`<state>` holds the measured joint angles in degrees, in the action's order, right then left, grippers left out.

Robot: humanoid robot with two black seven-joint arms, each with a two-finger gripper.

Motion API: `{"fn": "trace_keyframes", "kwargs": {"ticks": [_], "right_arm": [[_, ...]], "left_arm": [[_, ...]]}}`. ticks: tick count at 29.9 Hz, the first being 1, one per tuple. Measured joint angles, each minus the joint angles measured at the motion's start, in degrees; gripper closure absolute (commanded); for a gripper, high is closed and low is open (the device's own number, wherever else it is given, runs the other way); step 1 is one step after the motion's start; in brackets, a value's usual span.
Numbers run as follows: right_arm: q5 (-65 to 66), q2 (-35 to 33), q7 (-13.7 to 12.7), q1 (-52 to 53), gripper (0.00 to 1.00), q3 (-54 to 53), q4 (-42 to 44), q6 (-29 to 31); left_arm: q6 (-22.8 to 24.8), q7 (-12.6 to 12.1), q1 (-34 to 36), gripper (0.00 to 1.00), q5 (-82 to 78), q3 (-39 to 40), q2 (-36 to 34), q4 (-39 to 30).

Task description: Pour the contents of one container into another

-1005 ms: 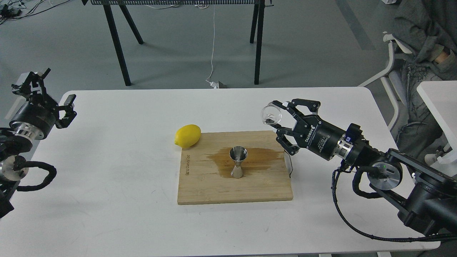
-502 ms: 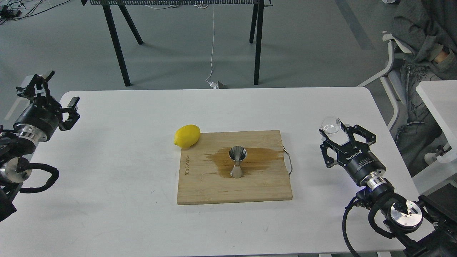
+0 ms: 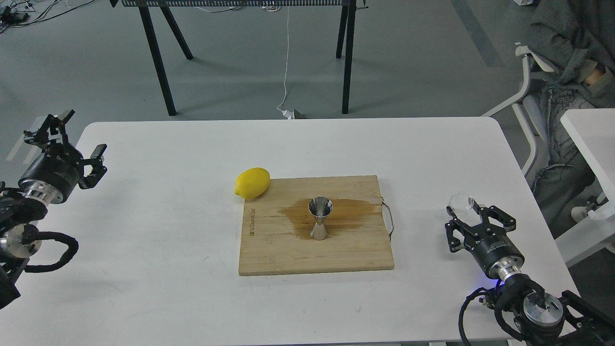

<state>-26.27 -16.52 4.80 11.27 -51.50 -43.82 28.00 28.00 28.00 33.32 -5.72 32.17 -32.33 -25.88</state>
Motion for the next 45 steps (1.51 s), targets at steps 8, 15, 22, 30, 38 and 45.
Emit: {"fn": "trace_keyframes", "kwargs": {"ticks": [8,15,22,30,38,45], "right_arm": [[0.0,0.6,-0.2,0.3,0.47,-0.1,0.7,0.0],[0.0,0.7,-0.2,0.3,0.34,0.1,1.6,0.0],[0.0,0.7,-0.2,0.3,0.17,0.2,1.6,0.0],[0.0,0.3,-0.2,-0.4,0.06,0.6,0.6,0.0],[-0.1,-3.4,-0.2,-5.6,0.06,0.0,-5.7,0.0],[-0.1,-11.8,0.3,-13.1,0.06,-3.2,-21.6,0.0]], "left_arm": [[0.0,0.0,-0.1,0.0,0.0,0.0,0.0,-0.1],[0.0,0.0,-0.1,0.0,0.0,0.0,-0.1,0.0],[0.0,0.0,0.0,0.0,0.0,0.0,-0.1,0.0],[0.0,0.0,0.0,0.0,0.0,0.0,-0.1,0.0],[0.0,0.0,0.0,0.0,0.0,0.1,-0.2,0.0],[0.0,0.0,0.0,0.0,0.0,0.1,-0.2,0.0]]}}
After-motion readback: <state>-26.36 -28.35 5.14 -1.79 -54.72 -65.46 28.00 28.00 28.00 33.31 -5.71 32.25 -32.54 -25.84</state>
